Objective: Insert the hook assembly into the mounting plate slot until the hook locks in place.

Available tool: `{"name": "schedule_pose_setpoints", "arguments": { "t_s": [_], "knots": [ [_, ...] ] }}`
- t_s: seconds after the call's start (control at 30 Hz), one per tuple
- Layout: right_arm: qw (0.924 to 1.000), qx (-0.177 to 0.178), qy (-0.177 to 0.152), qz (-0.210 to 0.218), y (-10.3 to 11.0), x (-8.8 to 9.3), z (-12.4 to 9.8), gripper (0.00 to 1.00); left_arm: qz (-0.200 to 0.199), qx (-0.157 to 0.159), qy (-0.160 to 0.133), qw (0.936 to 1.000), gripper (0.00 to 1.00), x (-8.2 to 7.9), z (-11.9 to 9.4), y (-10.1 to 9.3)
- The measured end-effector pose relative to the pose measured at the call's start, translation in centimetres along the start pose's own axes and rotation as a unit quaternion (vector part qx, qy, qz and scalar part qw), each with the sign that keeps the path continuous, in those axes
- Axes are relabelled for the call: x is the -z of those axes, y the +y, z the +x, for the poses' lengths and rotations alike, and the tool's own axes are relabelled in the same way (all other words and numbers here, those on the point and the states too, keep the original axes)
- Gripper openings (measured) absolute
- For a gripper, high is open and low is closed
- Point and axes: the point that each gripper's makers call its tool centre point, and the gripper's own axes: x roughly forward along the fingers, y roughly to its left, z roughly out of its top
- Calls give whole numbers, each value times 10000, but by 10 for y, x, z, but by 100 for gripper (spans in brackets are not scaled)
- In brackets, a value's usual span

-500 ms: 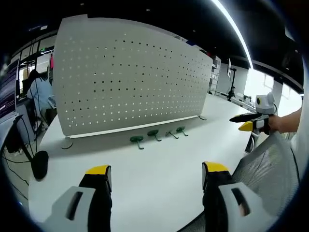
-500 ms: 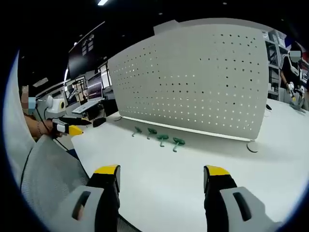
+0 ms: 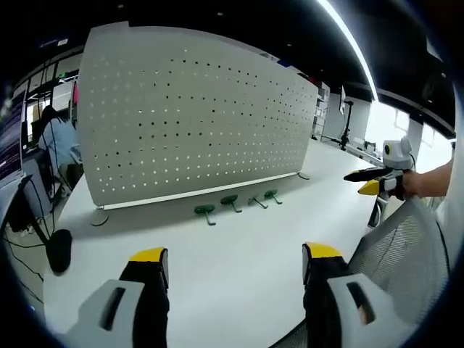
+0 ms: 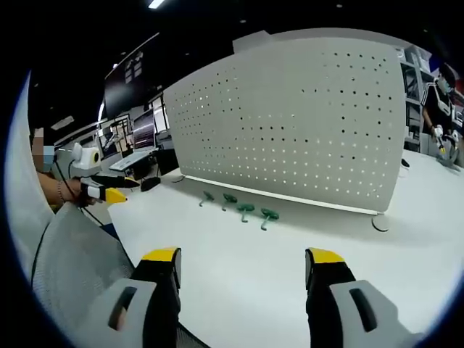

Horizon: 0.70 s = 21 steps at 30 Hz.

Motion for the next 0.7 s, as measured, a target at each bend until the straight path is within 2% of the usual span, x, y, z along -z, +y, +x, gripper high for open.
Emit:
{"name": "schedule_pose_setpoints", "arguments": {
  "t_s": [0.7],
  "knots": [
    [10000,-57,25,-13,0,-1,4,67,59,56,110,9999,77,1,6,6]
  ]
}}
